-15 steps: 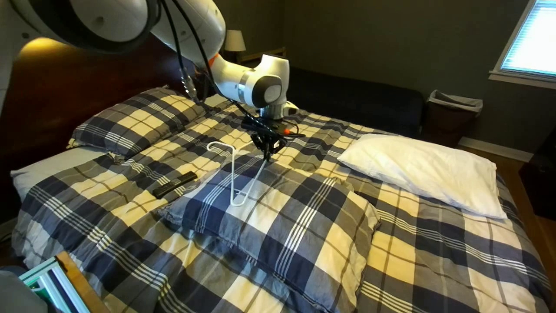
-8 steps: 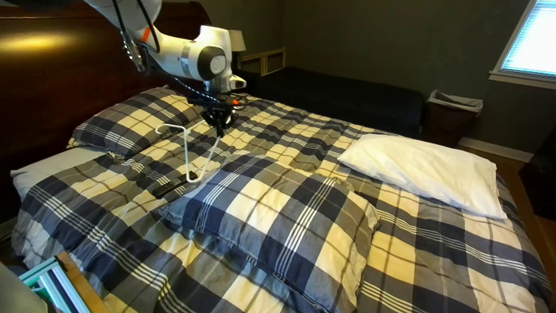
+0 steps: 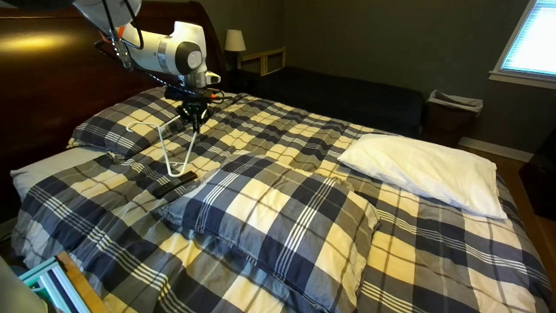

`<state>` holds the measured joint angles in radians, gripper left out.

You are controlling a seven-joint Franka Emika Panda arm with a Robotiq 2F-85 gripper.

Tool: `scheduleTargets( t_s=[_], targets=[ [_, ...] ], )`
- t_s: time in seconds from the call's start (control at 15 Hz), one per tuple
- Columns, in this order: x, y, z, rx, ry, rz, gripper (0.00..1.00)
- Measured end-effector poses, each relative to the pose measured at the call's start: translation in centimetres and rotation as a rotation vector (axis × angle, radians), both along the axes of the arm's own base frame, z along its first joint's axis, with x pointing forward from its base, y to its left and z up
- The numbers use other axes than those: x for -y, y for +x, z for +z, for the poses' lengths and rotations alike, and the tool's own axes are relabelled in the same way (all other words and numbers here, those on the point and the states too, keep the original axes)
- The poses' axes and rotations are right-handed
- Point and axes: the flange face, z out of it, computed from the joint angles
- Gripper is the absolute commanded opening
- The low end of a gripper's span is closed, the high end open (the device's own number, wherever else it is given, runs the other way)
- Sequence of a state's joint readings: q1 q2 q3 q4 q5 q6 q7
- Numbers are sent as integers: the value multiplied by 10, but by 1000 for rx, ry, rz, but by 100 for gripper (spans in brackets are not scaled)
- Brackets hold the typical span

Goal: Put the hanger on the bed

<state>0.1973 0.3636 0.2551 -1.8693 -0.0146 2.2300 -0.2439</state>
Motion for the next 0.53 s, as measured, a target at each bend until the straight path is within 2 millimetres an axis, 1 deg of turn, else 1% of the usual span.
scheduleTargets(
  t_s=[0.13,0.2,0.4,0.53],
  targets=[
    [-3,0,-1,-6,14,-6,2],
    [-8,1,-4,-25,32,-15,2],
    [-24,9,-24,-111,-8,-128,2],
    [-31,13,-38,-162,-53,-215,2]
  ],
)
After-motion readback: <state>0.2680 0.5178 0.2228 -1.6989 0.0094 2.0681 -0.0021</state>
